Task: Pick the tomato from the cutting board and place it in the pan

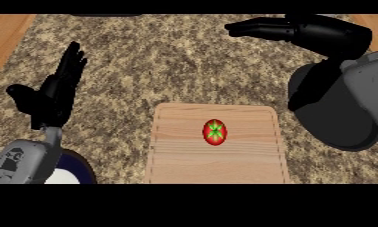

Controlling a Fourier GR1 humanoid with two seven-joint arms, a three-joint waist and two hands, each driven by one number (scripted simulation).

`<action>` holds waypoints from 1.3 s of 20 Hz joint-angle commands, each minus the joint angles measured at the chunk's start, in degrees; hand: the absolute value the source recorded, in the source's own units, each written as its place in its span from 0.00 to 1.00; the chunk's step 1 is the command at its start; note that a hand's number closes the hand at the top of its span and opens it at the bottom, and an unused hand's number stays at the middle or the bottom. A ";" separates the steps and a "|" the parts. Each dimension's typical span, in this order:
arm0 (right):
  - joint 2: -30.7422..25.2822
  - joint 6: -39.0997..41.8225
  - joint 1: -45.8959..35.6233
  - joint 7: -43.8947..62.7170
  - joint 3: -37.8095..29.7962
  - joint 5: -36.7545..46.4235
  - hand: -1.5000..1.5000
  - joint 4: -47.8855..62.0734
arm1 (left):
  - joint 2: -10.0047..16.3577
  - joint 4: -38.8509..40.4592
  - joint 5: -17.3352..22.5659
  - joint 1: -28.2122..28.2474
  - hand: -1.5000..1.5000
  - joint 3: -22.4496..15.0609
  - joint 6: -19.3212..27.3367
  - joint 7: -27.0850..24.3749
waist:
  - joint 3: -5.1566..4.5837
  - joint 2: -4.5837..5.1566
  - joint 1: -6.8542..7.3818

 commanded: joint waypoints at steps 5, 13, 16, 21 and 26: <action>6.06 7.06 3.86 6.42 1.14 -1.13 0.00 -7.80 | -2.60 -0.23 -2.90 0.73 0.50 0.26 -0.12 0.48 | 0.02 -0.07 -0.40; 9.65 7.48 11.10 13.49 3.80 5.66 0.00 -15.82 | -3.30 -1.55 -3.28 2.32 0.50 2.72 -2.65 0.87 | 0.02 -0.05 -0.27; 11.54 11.14 11.01 17.49 1.44 5.23 0.00 -16.99 | -4.42 -1.83 -5.28 1.68 0.50 3.57 -2.18 1.43 | 0.01 -0.01 -0.23; 14.29 7.61 11.21 15.86 1.84 13.45 0.00 -13.62 | -5.32 2.79 -6.59 -2.92 0.50 5.05 -3.63 1.91 | 0.02 0.12 -0.19; 15.53 7.54 10.13 11.81 2.61 19.32 0.00 -7.48 | -7.45 2.16 -6.95 -1.01 0.50 5.88 -4.71 -0.40 | 0.02 0.16 -0.03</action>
